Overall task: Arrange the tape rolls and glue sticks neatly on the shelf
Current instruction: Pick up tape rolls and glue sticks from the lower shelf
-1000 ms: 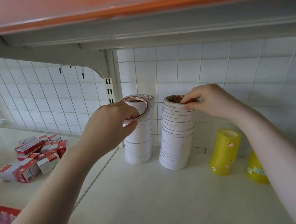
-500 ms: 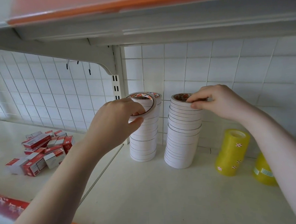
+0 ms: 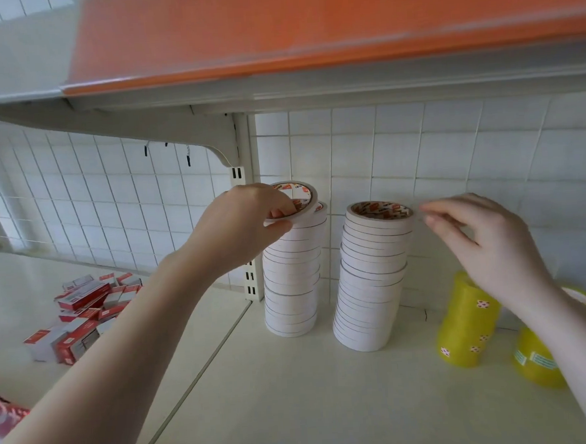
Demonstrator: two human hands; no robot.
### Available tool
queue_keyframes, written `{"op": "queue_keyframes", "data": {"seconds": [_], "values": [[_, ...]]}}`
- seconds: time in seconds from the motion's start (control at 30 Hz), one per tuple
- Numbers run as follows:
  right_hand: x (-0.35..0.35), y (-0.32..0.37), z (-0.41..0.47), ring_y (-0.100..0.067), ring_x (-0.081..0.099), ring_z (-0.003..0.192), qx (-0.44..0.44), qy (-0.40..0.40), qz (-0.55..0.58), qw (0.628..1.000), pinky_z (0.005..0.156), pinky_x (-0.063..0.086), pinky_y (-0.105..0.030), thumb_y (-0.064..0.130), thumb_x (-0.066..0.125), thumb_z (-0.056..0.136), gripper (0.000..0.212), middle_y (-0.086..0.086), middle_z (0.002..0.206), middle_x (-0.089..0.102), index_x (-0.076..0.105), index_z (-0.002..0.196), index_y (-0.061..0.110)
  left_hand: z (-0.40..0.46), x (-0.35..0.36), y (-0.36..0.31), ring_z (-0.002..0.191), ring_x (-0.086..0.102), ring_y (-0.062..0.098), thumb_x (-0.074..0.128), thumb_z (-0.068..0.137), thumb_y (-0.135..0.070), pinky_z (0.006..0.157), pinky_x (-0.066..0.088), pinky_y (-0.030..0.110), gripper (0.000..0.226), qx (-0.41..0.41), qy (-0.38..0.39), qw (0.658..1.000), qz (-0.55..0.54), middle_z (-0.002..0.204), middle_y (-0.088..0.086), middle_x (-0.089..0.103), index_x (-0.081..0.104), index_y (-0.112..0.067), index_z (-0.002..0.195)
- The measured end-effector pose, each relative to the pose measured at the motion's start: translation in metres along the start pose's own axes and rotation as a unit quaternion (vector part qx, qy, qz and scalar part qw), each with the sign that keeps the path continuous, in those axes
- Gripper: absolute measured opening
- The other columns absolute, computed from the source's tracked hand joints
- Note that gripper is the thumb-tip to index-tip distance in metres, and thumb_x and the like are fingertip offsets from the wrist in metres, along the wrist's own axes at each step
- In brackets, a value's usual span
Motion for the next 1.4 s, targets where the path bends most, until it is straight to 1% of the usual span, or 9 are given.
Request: {"op": "queue_keyframes", "data": {"seconds": [0.23,0.4,0.47,0.63,0.8,0.9,1.1,1.27,1.4], "values": [[-0.004,0.002,-0.054,-0.030,0.061,0.073,-0.025,-0.007,-0.108,0.994,0.067,0.040,-0.032,0.033,0.044,0.088,0.036,-0.003,0.079,0.066,0.071,0.085,0.009,0.036,0.016,0.005,0.084,0.058,0.014,0.060,0.088,-0.022,0.077,0.049,0.035,0.011,0.023,0.064,0.997,0.022,0.087,-0.007,0.064,0.069,-0.022,0.093],[0.012,-0.008,-0.088,-0.026,0.063,0.069,-0.029,-0.008,-0.127,0.991,0.061,0.045,-0.031,0.045,0.034,0.095,0.052,-0.002,0.075,0.066,0.071,0.080,0.010,0.052,0.027,0.007,0.075,0.054,0.000,0.065,0.086,-0.022,0.067,0.039,0.004,0.014,0.032,0.119,0.992,-0.006,0.080,-0.015,0.060,0.070,-0.022,0.099],[0.018,-0.012,-0.099,-0.017,0.056,0.074,-0.029,-0.005,-0.117,0.993,0.064,0.040,-0.028,0.049,0.027,0.097,0.060,0.000,0.075,0.065,0.071,0.081,0.011,0.054,0.030,0.009,0.074,0.053,-0.003,0.066,0.085,-0.022,0.068,0.038,0.001,0.015,0.034,0.137,0.990,-0.009,0.079,-0.018,0.058,0.070,-0.023,0.100],[0.033,-0.020,-0.122,-0.018,0.050,0.080,-0.021,0.006,-0.101,0.995,0.067,0.038,-0.030,0.052,0.023,0.098,0.065,0.002,0.075,0.066,0.071,0.080,0.012,0.058,0.033,0.014,0.075,0.054,-0.008,0.069,0.083,-0.023,0.070,0.040,0.002,0.015,0.028,0.150,0.987,-0.040,0.080,-0.018,0.059,0.070,-0.024,0.098],[0.046,-0.021,-0.130,-0.010,0.055,0.065,-0.044,0.025,-0.096,0.994,0.063,0.040,-0.027,0.049,0.021,0.099,0.061,0.011,0.072,0.061,0.069,0.077,0.018,0.062,0.036,0.020,0.082,0.056,-0.008,0.069,0.082,-0.024,0.076,0.044,0.009,0.012,0.011,0.183,0.981,-0.070,0.087,-0.016,0.064,0.067,-0.030,0.092],[0.052,-0.023,-0.131,-0.011,0.053,0.067,-0.053,0.031,-0.100,0.993,0.054,0.040,-0.023,0.048,0.020,0.099,0.057,0.014,0.069,0.059,0.065,0.076,0.022,0.063,0.035,0.022,0.085,0.057,-0.006,0.069,0.082,-0.023,0.077,0.044,0.012,0.012,0.009,0.200,0.977,-0.072,0.089,-0.017,0.064,0.066,-0.030,0.091],[0.058,-0.024,-0.135,-0.013,0.058,0.057,-0.050,0.054,-0.105,0.992,0.044,0.044,-0.026,0.036,0.040,0.087,0.034,0.012,0.064,0.059,0.067,0.074,0.020,0.061,0.037,0.025,0.086,0.059,-0.007,0.068,0.082,-0.020,0.069,0.041,0.007,0.019,-0.001,0.196,0.976,-0.099,0.089,-0.018,0.065,0.069,-0.033,0.096],[0.060,-0.026,-0.136,-0.013,0.057,0.055,-0.025,0.077,-0.110,0.991,0.041,0.044,-0.026,0.034,0.040,0.084,0.031,0.011,0.062,0.058,0.066,0.072,0.021,0.061,0.036,0.023,0.086,0.055,-0.010,0.065,0.085,-0.016,0.055,0.036,-0.002,0.024,0.003,0.197,0.975,-0.104,0.090,-0.021,0.062,0.065,-0.036,0.099],[0.062,-0.027,-0.136,-0.013,0.058,0.056,-0.012,0.089,-0.103,0.991,0.042,0.044,-0.025,0.033,0.044,0.084,0.027,0.010,0.063,0.060,0.066,0.072,0.021,0.058,0.037,0.024,0.088,0.055,-0.009,0.064,0.087,-0.017,0.066,0.040,0.000,0.024,0.007,0.208,0.973,-0.097,0.091,-0.022,0.061,0.064,-0.036,0.101]]}}
Point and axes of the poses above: each hand's wrist, its own z-axis towards the middle knuckle, its own x-axis out of the palm, y = z × x, the point moved 7 cm from there along z, towards the middle knuckle
